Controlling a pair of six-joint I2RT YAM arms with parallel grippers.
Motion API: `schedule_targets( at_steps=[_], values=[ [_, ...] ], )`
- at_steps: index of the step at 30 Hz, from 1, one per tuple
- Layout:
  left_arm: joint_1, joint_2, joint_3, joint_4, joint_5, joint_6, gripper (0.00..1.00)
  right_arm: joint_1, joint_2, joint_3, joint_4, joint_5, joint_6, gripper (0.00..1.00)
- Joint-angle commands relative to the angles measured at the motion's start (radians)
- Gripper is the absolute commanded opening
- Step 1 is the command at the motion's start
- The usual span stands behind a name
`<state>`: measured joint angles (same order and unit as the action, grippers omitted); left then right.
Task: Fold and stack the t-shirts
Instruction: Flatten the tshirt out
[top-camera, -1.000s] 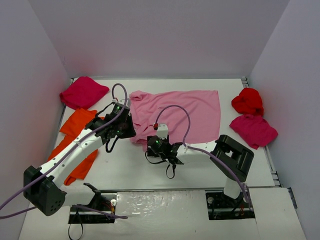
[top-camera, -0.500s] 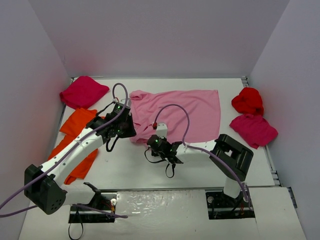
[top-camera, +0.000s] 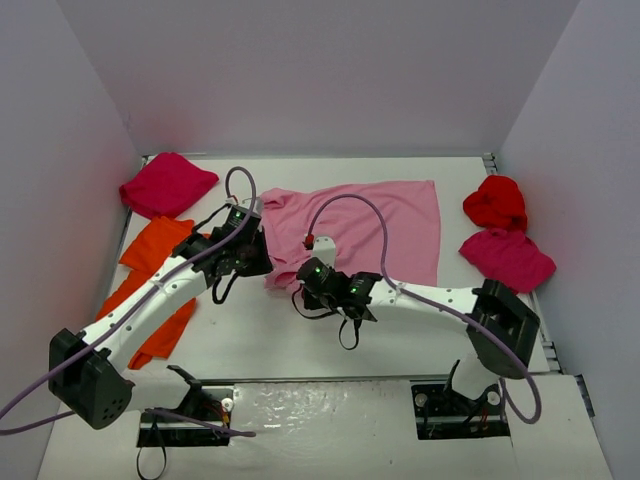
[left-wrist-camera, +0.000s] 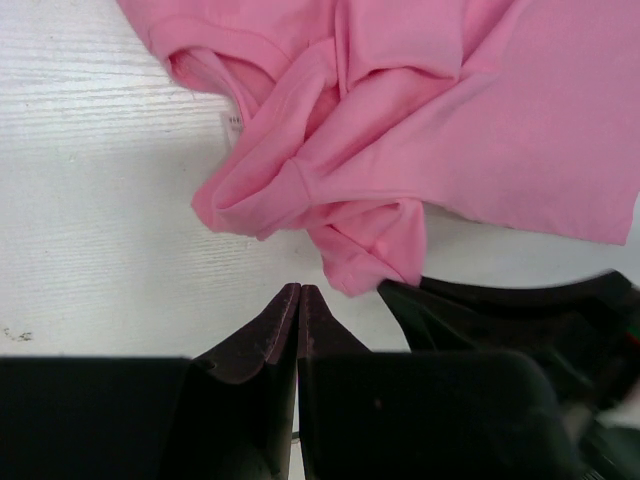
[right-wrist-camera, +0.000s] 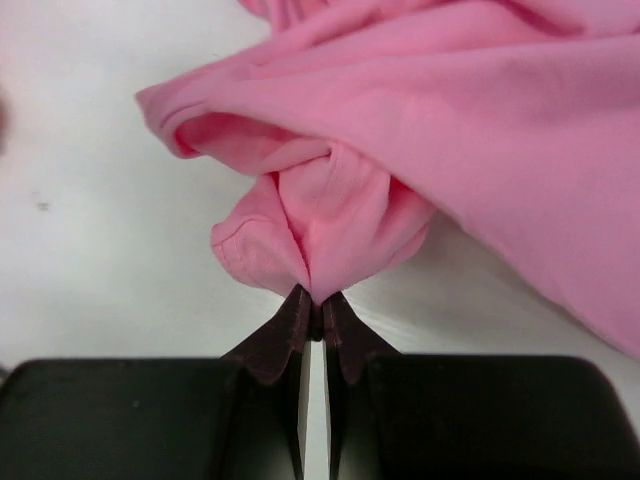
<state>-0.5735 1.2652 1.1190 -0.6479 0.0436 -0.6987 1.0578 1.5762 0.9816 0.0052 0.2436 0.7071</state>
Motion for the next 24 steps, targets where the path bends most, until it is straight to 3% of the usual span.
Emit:
schedule_targets(
  at_steps=[1,6,15,24],
  values=[
    [0.006,0.004,0.008,0.061,0.013,-0.004,0.0,0.011,-0.159,0.053,-0.115,-0.046,0.008,0.0],
    [0.006,0.018,0.01,0.074,0.026,-0.007,0.0,0.016,-0.189,0.087,-0.161,-0.093,0.01,0.0],
    [0.006,0.017,-0.002,0.083,0.025,-0.013,0.0,0.034,-0.347,0.025,-0.091,0.031,-0.006,0.0],
    [0.006,0.029,0.008,0.084,0.03,-0.007,0.0,0.048,-0.274,-0.062,-0.094,-0.189,0.065,0.03]
  ],
)
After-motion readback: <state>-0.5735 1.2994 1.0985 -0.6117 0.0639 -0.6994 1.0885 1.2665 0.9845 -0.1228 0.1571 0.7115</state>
